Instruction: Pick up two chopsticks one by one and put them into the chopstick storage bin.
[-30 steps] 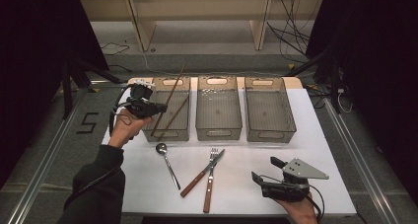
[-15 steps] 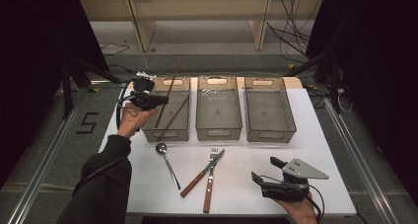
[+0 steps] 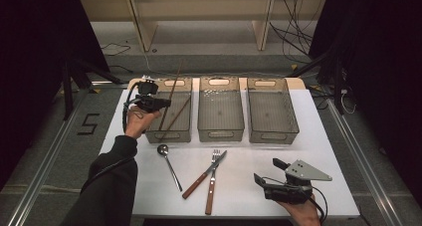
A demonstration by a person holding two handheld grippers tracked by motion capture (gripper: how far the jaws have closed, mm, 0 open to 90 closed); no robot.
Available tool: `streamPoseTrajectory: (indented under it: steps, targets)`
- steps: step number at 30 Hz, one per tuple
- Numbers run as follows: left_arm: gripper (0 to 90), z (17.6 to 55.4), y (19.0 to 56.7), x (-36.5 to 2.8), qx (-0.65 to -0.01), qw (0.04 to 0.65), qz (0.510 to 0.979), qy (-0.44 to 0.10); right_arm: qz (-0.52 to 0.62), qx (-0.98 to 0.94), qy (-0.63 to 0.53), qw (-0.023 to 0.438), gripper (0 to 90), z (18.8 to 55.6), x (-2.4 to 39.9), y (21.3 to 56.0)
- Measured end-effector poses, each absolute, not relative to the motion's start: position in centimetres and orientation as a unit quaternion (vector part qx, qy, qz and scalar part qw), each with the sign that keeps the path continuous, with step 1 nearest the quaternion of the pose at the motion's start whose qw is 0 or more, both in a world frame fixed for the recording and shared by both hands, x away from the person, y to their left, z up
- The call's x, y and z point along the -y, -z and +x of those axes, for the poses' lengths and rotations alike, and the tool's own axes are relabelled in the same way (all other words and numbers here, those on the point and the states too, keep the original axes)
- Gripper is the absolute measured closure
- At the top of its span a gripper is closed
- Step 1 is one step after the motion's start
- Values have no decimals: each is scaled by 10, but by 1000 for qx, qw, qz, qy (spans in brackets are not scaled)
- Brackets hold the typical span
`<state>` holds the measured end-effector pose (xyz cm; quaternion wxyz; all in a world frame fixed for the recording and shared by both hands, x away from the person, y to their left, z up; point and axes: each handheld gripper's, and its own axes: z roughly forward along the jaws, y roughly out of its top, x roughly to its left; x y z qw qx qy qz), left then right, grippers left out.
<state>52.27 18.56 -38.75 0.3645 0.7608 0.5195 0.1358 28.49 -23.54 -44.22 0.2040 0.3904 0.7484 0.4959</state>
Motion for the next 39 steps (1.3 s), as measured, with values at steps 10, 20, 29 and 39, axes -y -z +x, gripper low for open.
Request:
streamPoseTrajectory:
  steps: [10, 20, 29, 39]
  targets:
    - [835, 526, 394, -183, -526, 353, 762, -131, 390, -749, -496, 204, 179, 285, 235, 442]
    - [831, 527, 402, -183, -530, 334, 769, -123, 390, -749, -495, 203, 179, 285, 235, 442]
    - [820, 528, 407, -183, -541, 308, 773, -124, 390, -749, -495, 203, 179, 285, 235, 442]
    - [615, 524, 398, -180, -536, 315, 774, -121, 391, -749, -495, 203, 180, 285, 235, 442]
